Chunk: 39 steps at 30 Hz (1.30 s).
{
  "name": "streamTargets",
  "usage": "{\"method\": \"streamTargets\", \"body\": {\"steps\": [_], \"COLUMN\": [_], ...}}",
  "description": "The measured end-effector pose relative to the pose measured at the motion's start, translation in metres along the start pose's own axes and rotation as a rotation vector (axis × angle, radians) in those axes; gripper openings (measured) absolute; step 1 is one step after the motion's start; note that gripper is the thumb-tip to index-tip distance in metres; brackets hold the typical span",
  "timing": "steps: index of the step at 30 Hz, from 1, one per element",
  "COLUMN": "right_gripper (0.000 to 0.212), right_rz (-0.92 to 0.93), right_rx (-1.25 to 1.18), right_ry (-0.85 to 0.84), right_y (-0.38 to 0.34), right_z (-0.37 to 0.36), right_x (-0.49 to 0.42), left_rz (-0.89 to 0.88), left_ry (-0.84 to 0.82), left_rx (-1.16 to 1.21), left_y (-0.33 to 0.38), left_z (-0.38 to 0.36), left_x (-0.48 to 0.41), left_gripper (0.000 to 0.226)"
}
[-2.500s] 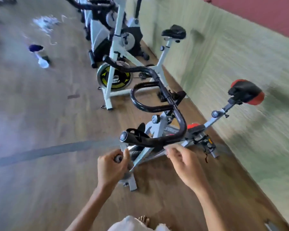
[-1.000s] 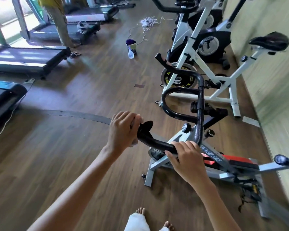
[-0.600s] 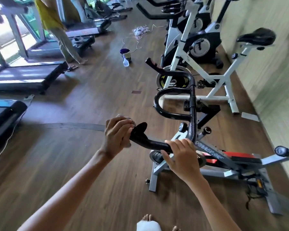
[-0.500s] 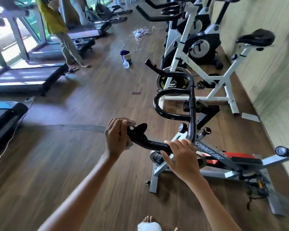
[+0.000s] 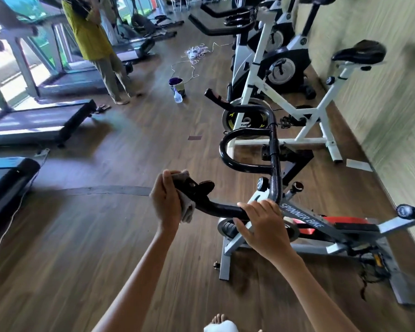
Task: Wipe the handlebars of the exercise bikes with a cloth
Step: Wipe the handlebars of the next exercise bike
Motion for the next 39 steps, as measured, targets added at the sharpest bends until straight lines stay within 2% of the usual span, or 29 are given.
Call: {"method": "streamTargets", "body": {"steps": [1, 3, 6, 9, 11, 17, 25, 27, 30, 36, 39], "right_gripper": [0.048, 0.053, 0.046, 0.044, 0.045, 0.049, 0.051, 0.051, 0.05, 0.048, 0.047], "right_rz": [0.002, 0.016, 0.033, 0.026, 0.03, 0.085, 0.044, 0.042, 0.026, -0.013, -0.018], "right_rx": [-0.009, -0.015, -0.015, -0.01, -0.009, 0.031, 0.054, 0.051, 0.046, 0.024, 0.028], "right_ry": [0.001, -0.004, -0.012, -0.012, -0.016, -0.049, -0.104, -0.116, -0.108, -0.052, -0.052], "right_y": [0.0, 0.0, 0.0, 0.0, 0.0, 0.004, 0.005, 0.007, 0.006, 0.003, 0.003], "right_z": [-0.001, -0.002, -0.002, -0.003, -0.002, 0.0, -0.001, -0.002, -0.001, 0.005, 0.004], "right_x": [0.0, 0.001, -0.001, -0.001, -0.001, -0.006, -0.005, -0.005, -0.004, -0.004, -0.004], "left_rz": [-0.03, -0.229, -0.586, -0.88, -0.993, -1.057, -1.261, -1.278, -1.208, -1.101, -1.207], "left_ry": [0.04, 0.076, -0.03, -0.18, -0.231, -0.269, -0.508, -0.499, -0.418, -0.358, -0.403], "left_rx": [-0.008, -0.029, -0.068, -0.419, -0.634, -0.804, -0.976, -0.995, -1.003, -0.894, -0.937], "left_y": [0.005, 0.024, 0.047, 0.04, 0.026, 0.031, 0.024, 0.023, 0.024, 0.022, 0.003], "left_z": [0.005, 0.013, 0.008, -0.01, -0.019, -0.034, -0.058, -0.051, -0.04, -0.041, -0.057], "left_x": [0.004, 0.012, 0.026, 0.042, 0.045, 0.052, 0.091, 0.083, 0.066, 0.056, 0.083], "left_gripper": [0.034, 0.035, 0.039, 0.032, 0.027, 0.028, 0.032, 0.035, 0.041, 0.034, 0.035]}}
Point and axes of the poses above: each hand's wrist, its own x-axis away from the middle knuckle, its own z-axis out of the back of the hand, y = z × x, the point moved 9 cm from there along -x, towards the middle knuckle, and after that the axes turned 4 degrees about -z, right-handed, at the moved point
